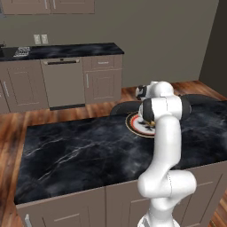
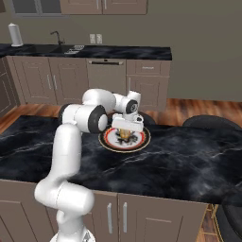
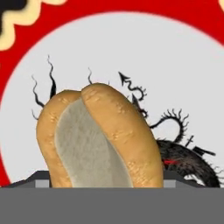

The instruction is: Move the hot dog bun to the plate on the dining table and place the condiment next to that plate. Then navigate to the fridge and take the sausage and place it on the plate as well.

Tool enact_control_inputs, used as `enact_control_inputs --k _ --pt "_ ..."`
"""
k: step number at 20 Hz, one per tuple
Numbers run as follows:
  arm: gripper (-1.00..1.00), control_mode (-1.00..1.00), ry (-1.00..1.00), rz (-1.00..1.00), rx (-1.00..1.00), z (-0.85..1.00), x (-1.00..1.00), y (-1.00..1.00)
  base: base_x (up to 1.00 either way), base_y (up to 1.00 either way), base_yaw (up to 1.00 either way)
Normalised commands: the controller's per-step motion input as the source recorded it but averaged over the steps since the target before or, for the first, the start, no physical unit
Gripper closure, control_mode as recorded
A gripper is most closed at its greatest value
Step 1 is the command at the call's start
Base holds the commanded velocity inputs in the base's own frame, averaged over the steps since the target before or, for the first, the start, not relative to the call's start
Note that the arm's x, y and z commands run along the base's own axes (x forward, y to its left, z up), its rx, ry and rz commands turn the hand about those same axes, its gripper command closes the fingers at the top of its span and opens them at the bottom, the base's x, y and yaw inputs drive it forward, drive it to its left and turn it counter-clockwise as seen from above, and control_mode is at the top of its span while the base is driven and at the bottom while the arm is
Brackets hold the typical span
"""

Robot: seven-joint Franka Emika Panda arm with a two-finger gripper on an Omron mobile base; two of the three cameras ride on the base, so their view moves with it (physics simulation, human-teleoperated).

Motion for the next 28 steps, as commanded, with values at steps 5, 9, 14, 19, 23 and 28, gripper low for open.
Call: enact_control_inputs --k 5,9,14,19,23,28 --pt "-1.0 -1.0 -0.03 0.0 0.0 -0.07 -0.16 -0.04 0.0 0.0 0.0" --pt "-1.0 -1.0 -0.1 -0.02 0.01 0.03 -0.47 -0.05 0.0 0.0 0.0" --pt "-1.0 -1.0 -0.12 -0.05 0.01 0.2 -0.48 -0.02 0.0 0.0 0.0" --pt "-1.0 -1.0 -0.16 -0.05 0.0 0.5 -0.53 0.0 0.0 0.0 0.0" --pt "-1.0 -1.0 -0.2 -0.03 0.0 0.66 -0.59 0.0 0.0 0.0 0.0" --pt "-1.0 -1.0 -0.24 -0.07 0.0 0.68 -0.82 0.0 0.0 0.0 0.0"
